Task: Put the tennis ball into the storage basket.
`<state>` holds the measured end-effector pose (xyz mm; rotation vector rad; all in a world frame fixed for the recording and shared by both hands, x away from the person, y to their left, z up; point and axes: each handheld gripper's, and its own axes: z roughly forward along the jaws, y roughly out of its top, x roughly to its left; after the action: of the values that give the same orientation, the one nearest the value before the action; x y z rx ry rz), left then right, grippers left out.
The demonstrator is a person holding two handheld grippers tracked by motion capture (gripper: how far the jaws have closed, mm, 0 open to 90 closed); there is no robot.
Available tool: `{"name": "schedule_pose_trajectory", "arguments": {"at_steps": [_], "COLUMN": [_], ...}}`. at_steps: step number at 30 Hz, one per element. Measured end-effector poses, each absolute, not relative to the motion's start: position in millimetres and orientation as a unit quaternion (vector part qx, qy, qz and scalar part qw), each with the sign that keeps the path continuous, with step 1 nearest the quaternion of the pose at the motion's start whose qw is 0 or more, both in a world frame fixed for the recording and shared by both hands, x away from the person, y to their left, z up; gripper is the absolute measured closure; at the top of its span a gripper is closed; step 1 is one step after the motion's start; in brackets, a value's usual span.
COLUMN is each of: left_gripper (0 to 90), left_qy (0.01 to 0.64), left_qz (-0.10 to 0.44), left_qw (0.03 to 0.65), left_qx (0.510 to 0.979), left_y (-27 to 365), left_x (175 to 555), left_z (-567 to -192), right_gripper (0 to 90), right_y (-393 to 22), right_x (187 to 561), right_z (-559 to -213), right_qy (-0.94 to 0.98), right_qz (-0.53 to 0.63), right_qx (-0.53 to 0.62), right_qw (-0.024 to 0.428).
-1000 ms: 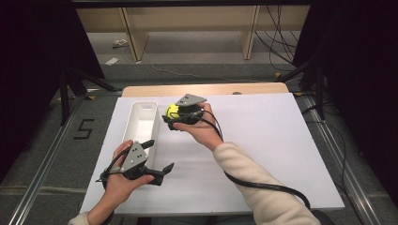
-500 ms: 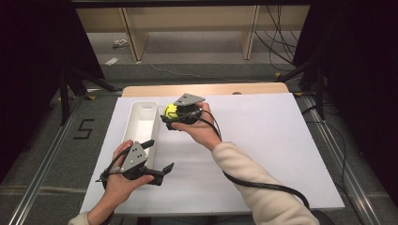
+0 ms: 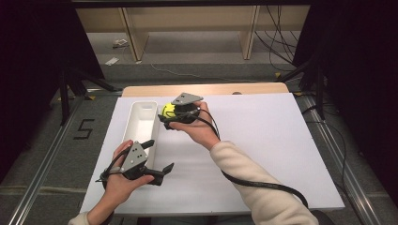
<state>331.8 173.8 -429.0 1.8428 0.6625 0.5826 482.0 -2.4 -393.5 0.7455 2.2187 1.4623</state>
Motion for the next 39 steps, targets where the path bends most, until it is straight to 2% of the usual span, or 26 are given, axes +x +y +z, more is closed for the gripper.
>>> {"name": "schedule_pose_trajectory", "arguments": {"at_steps": [39], "left_gripper": [0.0], "left_qy": [0.275], "left_qz": [0.245], "left_qw": [0.519], "left_qx": [0.771], "left_y": [173], "left_x": [331], "left_z": [-429], "right_gripper": [26.7], "right_y": [13], "right_x": [481], "right_z": [-388], "right_qy": [0.793], "right_qz": [0.524], "right_qx": [0.251], "right_qw": [0.181]}}
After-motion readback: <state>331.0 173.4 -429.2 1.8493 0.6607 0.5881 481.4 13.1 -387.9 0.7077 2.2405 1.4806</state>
